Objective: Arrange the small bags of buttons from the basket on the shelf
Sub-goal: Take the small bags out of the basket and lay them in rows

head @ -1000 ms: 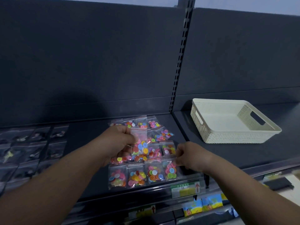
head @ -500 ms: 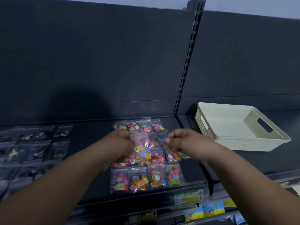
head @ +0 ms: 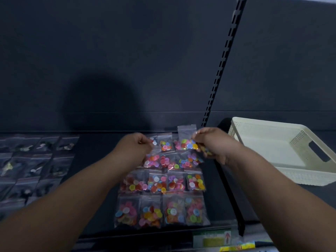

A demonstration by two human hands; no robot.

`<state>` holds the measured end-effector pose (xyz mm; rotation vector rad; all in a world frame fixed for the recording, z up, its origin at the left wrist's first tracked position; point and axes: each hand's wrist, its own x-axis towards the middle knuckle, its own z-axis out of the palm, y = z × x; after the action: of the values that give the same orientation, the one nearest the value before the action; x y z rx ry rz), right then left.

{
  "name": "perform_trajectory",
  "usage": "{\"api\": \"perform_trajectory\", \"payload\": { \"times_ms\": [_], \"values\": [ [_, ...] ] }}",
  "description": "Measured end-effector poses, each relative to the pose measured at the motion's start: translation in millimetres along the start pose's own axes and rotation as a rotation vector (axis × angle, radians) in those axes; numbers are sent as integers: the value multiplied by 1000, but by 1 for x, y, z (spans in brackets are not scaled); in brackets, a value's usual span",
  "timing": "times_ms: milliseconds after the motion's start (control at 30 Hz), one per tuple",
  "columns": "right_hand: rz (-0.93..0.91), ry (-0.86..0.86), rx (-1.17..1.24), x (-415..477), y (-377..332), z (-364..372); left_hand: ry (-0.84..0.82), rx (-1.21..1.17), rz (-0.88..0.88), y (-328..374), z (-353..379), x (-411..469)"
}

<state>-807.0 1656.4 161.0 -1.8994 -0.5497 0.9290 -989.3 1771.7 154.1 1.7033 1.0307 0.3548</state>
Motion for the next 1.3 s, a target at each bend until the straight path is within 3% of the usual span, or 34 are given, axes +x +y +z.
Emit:
{"api": "perform_trajectory", "payload": {
  "times_ms": [133, 567, 700, 767, 867, 933, 1067, 1300],
  "values": [
    [1, 14, -200, 38, -4, -3, 116, 181, 40, -11, -14, 21],
    [-32, -13, -645, 98, 9, 16, 156, 389, 42, -34, -23, 46],
    [-144, 130, -730, 92, 6, 12, 144, 450, 74, -34, -26, 44],
    [-168, 162, -647, 84, -3, 11, 131, 455, 103, -30, -26, 42],
    [-122, 11, -170, 59, -22, 18, 81, 359, 147, -16, -24, 33],
    [-141, -92, 19, 39, -34, 26, 16, 194, 136, -3, -21, 25],
    [-272, -181, 123, 4, -51, 48, -159, -149, 28, 19, -17, 8],
    [-280, -213, 239, -23, -61, 70, -177, -175, 62, 17, -36, -13]
  ]
}}
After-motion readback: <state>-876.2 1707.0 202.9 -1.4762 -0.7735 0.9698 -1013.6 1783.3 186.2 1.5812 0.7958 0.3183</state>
